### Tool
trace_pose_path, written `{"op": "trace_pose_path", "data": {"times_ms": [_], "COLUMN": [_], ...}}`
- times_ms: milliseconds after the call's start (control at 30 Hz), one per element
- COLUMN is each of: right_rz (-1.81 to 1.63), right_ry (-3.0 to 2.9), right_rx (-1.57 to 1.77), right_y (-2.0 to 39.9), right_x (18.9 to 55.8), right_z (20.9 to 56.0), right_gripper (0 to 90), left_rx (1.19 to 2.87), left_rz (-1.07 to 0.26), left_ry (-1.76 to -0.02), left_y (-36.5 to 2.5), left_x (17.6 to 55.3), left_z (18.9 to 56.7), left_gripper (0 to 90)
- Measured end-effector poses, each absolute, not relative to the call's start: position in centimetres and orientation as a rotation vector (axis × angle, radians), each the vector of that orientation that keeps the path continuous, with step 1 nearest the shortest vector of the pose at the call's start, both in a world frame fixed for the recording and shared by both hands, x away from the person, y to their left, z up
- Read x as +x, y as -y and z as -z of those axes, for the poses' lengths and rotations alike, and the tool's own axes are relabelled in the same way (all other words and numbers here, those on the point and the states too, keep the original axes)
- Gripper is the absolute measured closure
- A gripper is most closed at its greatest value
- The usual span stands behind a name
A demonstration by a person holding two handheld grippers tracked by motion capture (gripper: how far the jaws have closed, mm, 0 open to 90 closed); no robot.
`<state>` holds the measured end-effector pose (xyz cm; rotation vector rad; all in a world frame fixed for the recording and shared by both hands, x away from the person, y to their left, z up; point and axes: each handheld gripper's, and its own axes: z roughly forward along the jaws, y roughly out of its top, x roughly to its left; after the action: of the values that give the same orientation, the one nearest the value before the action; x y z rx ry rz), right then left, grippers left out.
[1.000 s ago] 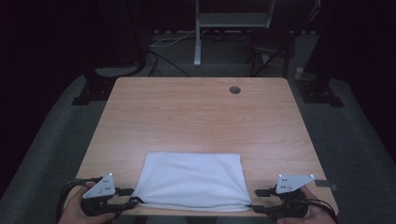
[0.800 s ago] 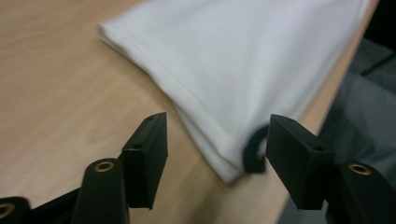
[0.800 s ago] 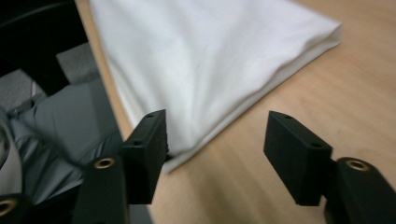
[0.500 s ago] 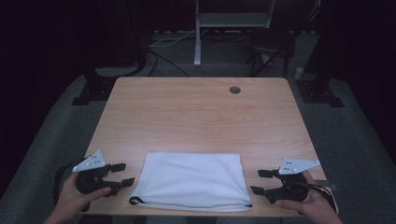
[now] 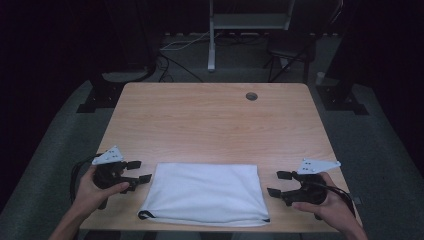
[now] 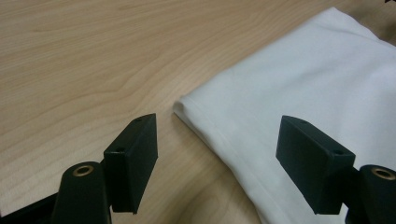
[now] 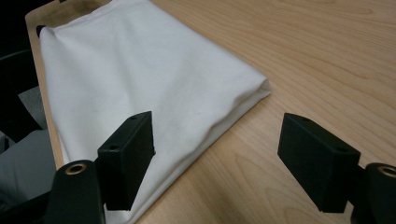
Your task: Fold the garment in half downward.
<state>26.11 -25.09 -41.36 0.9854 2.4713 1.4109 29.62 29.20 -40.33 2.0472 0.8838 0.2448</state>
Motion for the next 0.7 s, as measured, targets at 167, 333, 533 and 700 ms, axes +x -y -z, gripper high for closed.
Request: {"op": "trace_pose_path", "data": {"times_ms": [167, 333, 533, 700], "right_rz": [-1.406, -1.406, -1.394, -1.361], "right_ry": [-2.456, -2.444, -2.437, -2.433], "right_rx": [1.012, 1.025, 1.042, 1.059], "right_y": [25.0, 24.7, 24.2, 23.8], "right_x": [26.9, 27.9, 29.4, 30.7], "right_z": [41.2, 41.0, 40.7, 40.8], "right_gripper": [25.0, 25.1, 27.2, 28.0], "left_rx": [2.055, 2.060, 2.083, 2.094], "left_rz": [-0.242, -0.231, -0.210, -0.186], "left_ry": [-0.877, -0.880, -0.877, -0.877], "left_y": [-28.7, -28.2, -27.4, -26.7], "left_x": [30.6, 31.6, 32.8, 33.6], "left_z": [40.4, 40.5, 40.9, 41.2], "left_gripper": [29.1, 29.1, 29.2, 29.2]}}
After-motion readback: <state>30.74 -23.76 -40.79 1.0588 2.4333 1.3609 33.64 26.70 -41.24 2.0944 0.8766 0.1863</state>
